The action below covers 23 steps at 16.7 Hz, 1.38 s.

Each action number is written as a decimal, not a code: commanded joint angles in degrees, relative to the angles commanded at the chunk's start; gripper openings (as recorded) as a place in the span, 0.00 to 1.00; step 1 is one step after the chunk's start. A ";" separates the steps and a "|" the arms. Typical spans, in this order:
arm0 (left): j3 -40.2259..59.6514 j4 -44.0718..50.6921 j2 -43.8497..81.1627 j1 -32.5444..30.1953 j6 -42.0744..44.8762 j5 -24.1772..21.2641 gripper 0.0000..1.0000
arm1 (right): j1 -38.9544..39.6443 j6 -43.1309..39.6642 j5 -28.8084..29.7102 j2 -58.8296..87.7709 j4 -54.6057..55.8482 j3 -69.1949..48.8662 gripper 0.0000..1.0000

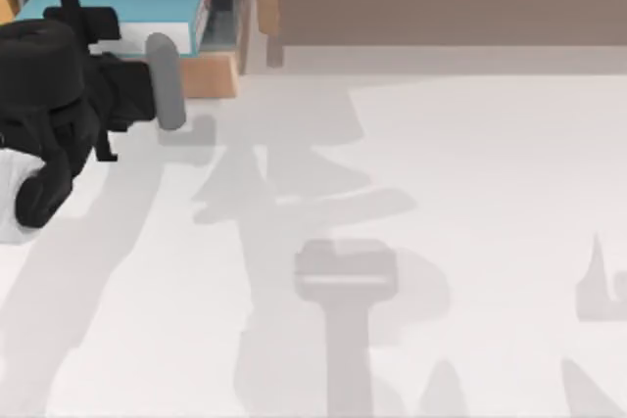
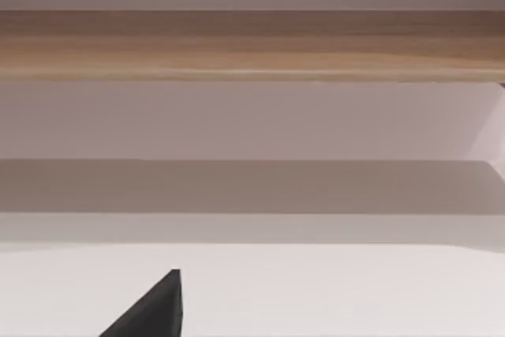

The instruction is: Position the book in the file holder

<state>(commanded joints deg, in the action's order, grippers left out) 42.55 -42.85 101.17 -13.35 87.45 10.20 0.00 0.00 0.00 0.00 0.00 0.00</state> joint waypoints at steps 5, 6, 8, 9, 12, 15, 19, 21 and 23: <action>2.28 0.21 2.10 0.11 0.24 -0.30 0.00 | 0.00 0.00 0.00 0.00 0.00 0.00 1.00; 3.00 0.26 2.76 0.28 0.26 -0.38 0.00 | 0.00 0.00 0.00 0.00 0.00 0.00 1.00; 4.39 0.37 4.07 0.53 0.29 -0.61 0.00 | 0.00 0.00 0.00 0.00 0.00 0.00 1.00; 5.19 0.42 4.73 0.63 0.32 -0.74 0.00 | 0.00 0.00 0.00 0.00 0.00 0.00 1.00; 6.69 0.59 6.07 0.94 0.26 -1.00 0.00 | 0.00 0.00 0.00 0.00 0.00 0.00 1.00; 6.69 0.59 6.07 0.94 0.26 -1.00 0.08 | 0.00 0.00 0.00 0.00 0.00 0.00 1.00; 6.69 0.59 6.07 0.94 0.26 -1.00 0.38 | 0.00 0.00 0.00 0.00 0.00 0.00 1.00; 6.69 0.59 6.07 0.94 0.26 -1.00 0.53 | 0.00 0.00 0.00 0.00 0.00 0.00 1.00; 6.69 0.59 6.07 0.94 0.26 -1.00 0.68 | 0.00 0.00 0.00 0.00 0.00 0.00 1.00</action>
<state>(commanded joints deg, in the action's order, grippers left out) 49.23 -42.26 107.24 -12.42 87.72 9.21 0.00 0.00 0.00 0.00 0.00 0.00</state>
